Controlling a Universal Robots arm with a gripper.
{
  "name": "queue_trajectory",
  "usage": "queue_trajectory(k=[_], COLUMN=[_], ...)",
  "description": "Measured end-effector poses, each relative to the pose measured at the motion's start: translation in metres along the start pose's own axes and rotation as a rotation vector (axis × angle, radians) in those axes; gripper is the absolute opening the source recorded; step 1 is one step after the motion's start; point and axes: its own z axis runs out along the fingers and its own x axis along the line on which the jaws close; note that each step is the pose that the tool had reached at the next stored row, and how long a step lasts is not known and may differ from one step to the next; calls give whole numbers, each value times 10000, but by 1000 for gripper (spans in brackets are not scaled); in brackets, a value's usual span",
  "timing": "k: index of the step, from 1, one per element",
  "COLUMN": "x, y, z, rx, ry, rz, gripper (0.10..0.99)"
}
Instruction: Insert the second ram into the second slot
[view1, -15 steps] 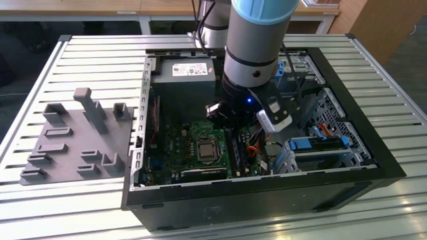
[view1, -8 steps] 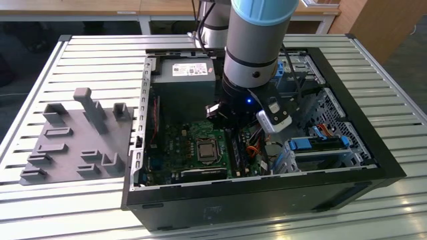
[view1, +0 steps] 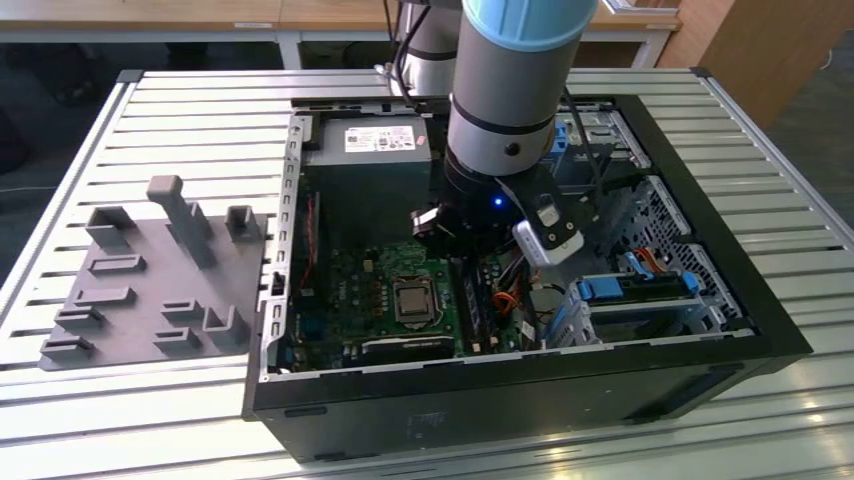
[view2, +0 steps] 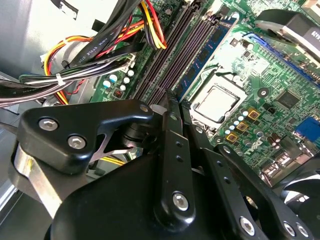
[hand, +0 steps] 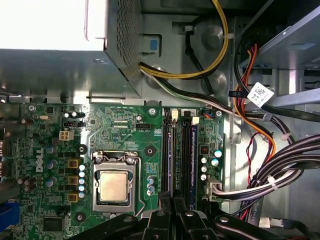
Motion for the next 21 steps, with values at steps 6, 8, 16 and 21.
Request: queue_trajectory(k=[6, 8, 16, 21], x=[-23, -39, -43, -43], y=[-1, -1, -2, -2], z=[25, 33, 61, 71], rx=[-2, 0, -8, -15], ry=[0, 1, 0, -1], rz=[-1, 0, 0, 0], gripper=[137, 137, 137, 137])
